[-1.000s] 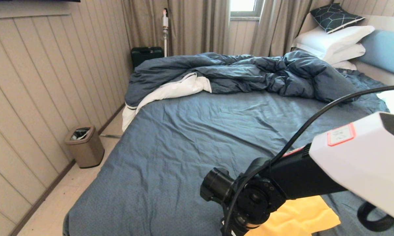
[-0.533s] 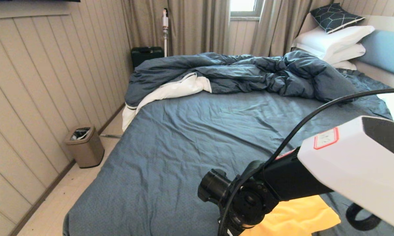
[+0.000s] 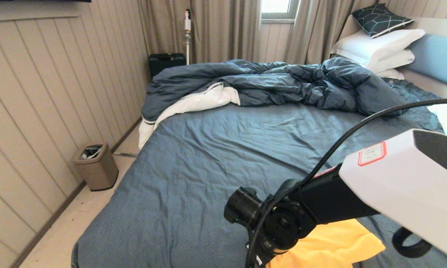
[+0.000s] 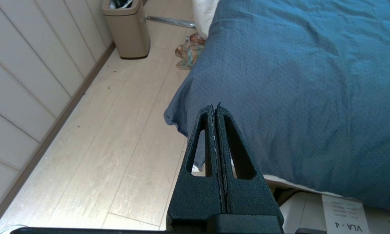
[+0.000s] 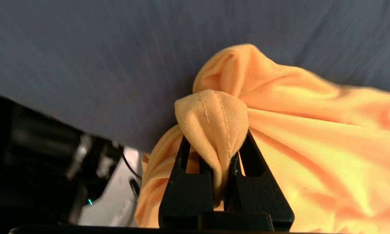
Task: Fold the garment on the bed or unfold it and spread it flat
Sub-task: Unford the yellow T-shirt
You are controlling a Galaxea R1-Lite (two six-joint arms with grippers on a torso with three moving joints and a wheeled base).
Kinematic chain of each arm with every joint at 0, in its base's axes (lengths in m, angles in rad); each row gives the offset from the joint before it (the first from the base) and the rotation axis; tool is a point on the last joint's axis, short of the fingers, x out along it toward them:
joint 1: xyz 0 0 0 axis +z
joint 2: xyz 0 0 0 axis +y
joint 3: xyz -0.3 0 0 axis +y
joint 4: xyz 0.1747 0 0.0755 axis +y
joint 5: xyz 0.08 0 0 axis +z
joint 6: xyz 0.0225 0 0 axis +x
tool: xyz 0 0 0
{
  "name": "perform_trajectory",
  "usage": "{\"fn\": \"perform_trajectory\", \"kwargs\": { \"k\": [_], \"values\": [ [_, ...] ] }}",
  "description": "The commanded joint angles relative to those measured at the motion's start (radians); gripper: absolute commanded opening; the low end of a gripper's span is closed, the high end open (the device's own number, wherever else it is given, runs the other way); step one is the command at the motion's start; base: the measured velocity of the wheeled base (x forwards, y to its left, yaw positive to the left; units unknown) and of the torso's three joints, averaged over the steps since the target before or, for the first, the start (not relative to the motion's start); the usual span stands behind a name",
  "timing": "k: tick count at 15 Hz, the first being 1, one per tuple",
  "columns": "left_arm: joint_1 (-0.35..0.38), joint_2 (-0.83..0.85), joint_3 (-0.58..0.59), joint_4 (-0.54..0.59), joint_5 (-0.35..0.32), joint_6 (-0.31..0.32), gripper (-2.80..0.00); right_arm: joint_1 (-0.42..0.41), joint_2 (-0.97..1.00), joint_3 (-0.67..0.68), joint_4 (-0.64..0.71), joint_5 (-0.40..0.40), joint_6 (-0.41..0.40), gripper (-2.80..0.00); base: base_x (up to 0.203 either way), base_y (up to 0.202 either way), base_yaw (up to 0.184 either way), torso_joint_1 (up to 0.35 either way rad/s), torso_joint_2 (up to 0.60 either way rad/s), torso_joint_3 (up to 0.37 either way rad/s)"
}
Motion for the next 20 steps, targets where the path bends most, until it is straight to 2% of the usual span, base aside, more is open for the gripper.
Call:
{"fn": "perform_trajectory", "kwargs": {
  "k": [1, 5, 8, 12, 18, 20],
  "values": [
    [0.000, 0.001, 0.000, 0.003, 0.001, -0.001, -2.80, -0.007, -0.010, -0.037, 0.001, -0.003, 0.000, -2.80, 0.000, 0.000, 0.000, 0.000, 0.00, 0.000],
    [0.000, 0.001, 0.000, 0.003, 0.001, -0.001, -2.80, -0.042, -0.008, -0.129, 0.009, -0.004, -0.002, -2.80, 0.000, 0.000, 0.000, 0.000, 0.00, 0.000],
    [0.000, 0.001, 0.000, 0.003, 0.001, -0.001, -2.80, -0.042, -0.003, -0.118, 0.007, -0.004, -0.001, -2.80, 0.000, 0.000, 0.000, 0.000, 0.00, 0.000],
    [0.000, 0.001, 0.000, 0.003, 0.001, -0.001, -2.80, -0.064, 0.002, -0.193, 0.008, -0.004, -0.004, -2.80, 0.000, 0.000, 0.000, 0.000, 0.00, 0.000],
    [0.000, 0.000, 0.002, -0.002, -0.003, 0.001, -2.80, -0.121, 0.092, -0.439, 0.063, -0.009, -0.016, -2.80, 0.000, 0.000, 0.000, 0.000, 0.00, 0.000],
    [0.000, 0.000, 0.004, -0.004, -0.043, 0.002, -2.80, -0.137, 0.128, -0.554, 0.106, -0.010, -0.018, -2.80, 0.000, 0.000, 0.000, 0.000, 0.00, 0.000]
  ]
}}
